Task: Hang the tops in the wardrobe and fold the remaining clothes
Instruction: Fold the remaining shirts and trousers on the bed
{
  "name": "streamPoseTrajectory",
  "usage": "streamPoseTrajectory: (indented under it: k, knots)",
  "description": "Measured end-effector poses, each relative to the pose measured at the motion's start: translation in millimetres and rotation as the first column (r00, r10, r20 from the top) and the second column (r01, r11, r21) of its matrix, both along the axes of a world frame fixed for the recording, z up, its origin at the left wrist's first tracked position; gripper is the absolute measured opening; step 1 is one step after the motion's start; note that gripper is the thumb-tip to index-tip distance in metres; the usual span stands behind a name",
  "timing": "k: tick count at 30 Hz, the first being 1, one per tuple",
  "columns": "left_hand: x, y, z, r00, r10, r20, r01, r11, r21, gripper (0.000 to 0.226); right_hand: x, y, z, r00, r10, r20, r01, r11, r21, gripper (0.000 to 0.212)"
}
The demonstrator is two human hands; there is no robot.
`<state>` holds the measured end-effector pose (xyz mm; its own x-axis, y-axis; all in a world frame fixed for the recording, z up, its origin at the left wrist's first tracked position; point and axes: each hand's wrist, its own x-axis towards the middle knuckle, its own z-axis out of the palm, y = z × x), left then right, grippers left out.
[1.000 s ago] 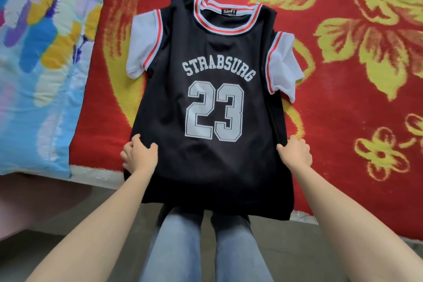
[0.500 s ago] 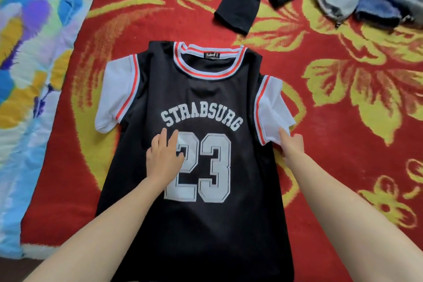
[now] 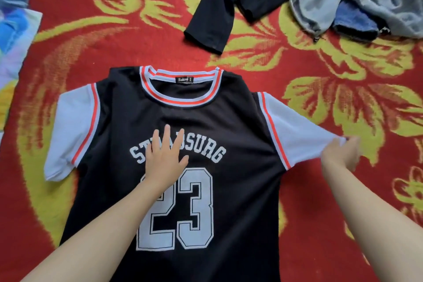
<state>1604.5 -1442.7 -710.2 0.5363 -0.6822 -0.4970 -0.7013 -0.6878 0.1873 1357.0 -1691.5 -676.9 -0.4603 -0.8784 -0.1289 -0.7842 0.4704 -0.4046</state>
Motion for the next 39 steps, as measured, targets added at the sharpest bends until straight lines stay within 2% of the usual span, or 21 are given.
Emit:
streamPoseTrajectory:
  k: [3, 7, 9, 12, 13, 15, 16, 18, 19, 20, 21, 22, 23, 25, 27, 28, 30, 33, 36, 38, 39]
  knots:
    - [-1.7, -8.3, -9.7, 0.998, -0.051, -0.033, 0.054, 0.994, 0.095, 0.076, -8.7, -3.7, -18.6, 0.992, -0.110, -0.062, 0.120, 0.971, 0.205, 0.039]
    - [2.2, -6.4, -20.5, 0.986, -0.078, -0.146, 0.104, 0.977, 0.184, 0.080, 11.4, -9.7, -29.7, 0.928, 0.334, -0.166, -0.287, 0.924, 0.252, 0.047]
    - [6.6, -7.5, -20.3, 0.981, -0.073, -0.181, 0.110, 0.973, 0.203, 0.080, 28.7, -18.4, -33.8, 0.864, 0.500, -0.052, -0.466, 0.836, 0.290, 0.050]
    - [17.5, -16.6, -14.9, 0.961, -0.056, -0.270, 0.128, 0.957, 0.260, 0.078, 48.5, -34.9, -32.6, 0.894, 0.416, 0.169, -0.448, 0.800, 0.399, 0.060]
    - [20.8, -19.6, -12.4, 0.951, -0.037, -0.306, 0.127, 0.952, 0.278, 0.077, 52.8, -36.6, -28.7, 0.905, 0.393, 0.164, -0.424, 0.789, 0.444, 0.055]
    - [27.1, -25.6, -7.7, 0.932, 0.003, -0.363, 0.115, 0.946, 0.304, 0.075, 62.2, -31.8, -16.1, 0.887, 0.453, 0.092, -0.436, 0.754, 0.491, 0.018]
    - [28.8, -27.7, -5.9, 0.923, 0.021, -0.384, 0.110, 0.943, 0.315, 0.075, 68.0, -24.3, -10.2, 0.833, 0.553, -0.011, -0.489, 0.746, 0.453, 0.008]
    - [29.9, -31.3, -3.5, 0.913, 0.039, -0.405, 0.108, 0.936, 0.334, 0.075, 75.3, -2.4, -11.1, 0.575, 0.754, -0.317, -0.733, 0.647, 0.211, 0.005]
    - [29.8, -31.8, -2.9, 0.912, 0.042, -0.408, 0.110, 0.934, 0.340, 0.076, 77.7, 16.5, -13.0, 0.424, 0.829, -0.365, -0.850, 0.503, 0.156, 0.008]
    - [29.5, -32.2, -2.3, 0.911, 0.045, -0.411, 0.108, 0.933, 0.343, 0.076, 78.6, 38.8, -14.8, 0.232, 0.899, -0.371, -0.944, 0.301, 0.138, 0.012]
    - [29.6, -32.6, -1.7, 0.909, 0.050, -0.415, 0.107, 0.932, 0.346, 0.077, 75.0, 60.7, -21.1, 0.078, 0.944, -0.320, -0.980, 0.132, 0.150, 0.019]
    - [30.6, -33.3, -1.3, 0.905, 0.052, -0.422, 0.110, 0.931, 0.349, 0.077, 69.9, 77.1, -25.9, 0.018, 0.965, -0.261, -0.986, 0.060, 0.155, 0.031]
    - [32.0, -34.0, -1.3, 0.901, 0.056, -0.431, 0.111, 0.929, 0.353, 0.077, 67.3, 83.7, -28.2, 0.032, 0.971, -0.238, -0.987, 0.068, 0.145, 0.043]
    - [35.7, -34.9, -2.6, 0.890, 0.069, -0.451, 0.111, 0.926, 0.361, 0.077, 68.8, 80.1, -23.6, 0.209, 0.942, -0.261, -0.958, 0.251, 0.138, 0.050]
    - [36.8, -34.9, -3.9, 0.881, 0.084, -0.465, 0.106, 0.924, 0.368, 0.077, 74.0, 67.4, -23.7, 0.408, 0.892, -0.194, -0.850, 0.449, 0.276, 0.048]
    - [36.3, -34.7, -4.1, 0.882, 0.085, -0.463, 0.105, 0.923, 0.370, 0.078, 74.6, 64.6, -25.7, 0.486, 0.867, -0.115, -0.775, 0.487, 0.403, 0.062]
    - [35.2, -34.4, -4.3, 0.885, 0.087, -0.457, 0.099, 0.925, 0.367, 0.077, 75.8, 62.7, -31.4, 0.577, 0.816, -0.029, -0.715, 0.522, 0.465, 0.079]
    - [35.3, -34.0, -4.1, 0.883, 0.098, -0.459, 0.083, 0.930, 0.357, 0.077, 75.8, 48.1, -26.8, 0.707, 0.703, 0.070, -0.680, 0.650, 0.339, 0.064]
    - [36.3, -34.6, -4.7, 0.873, 0.106, -0.475, 0.076, 0.934, 0.349, 0.077, 69.0, 28.6, -12.5, 0.571, 0.820, -0.037, -0.729, 0.527, 0.437, 0.013]
    - [36.2, -34.3, -6.4, 0.874, 0.106, -0.474, 0.074, 0.935, 0.346, 0.077, 59.5, 10.4, 0.2, 0.497, 0.860, -0.114, -0.719, 0.482, 0.501, 0.015]
    - [35.8, -33.9, -7.1, 0.875, 0.104, -0.473, 0.077, 0.934, 0.348, 0.077, 52.4, -3.4, 5.4, 0.496, 0.849, -0.181, -0.703, 0.516, 0.490, 0.017]
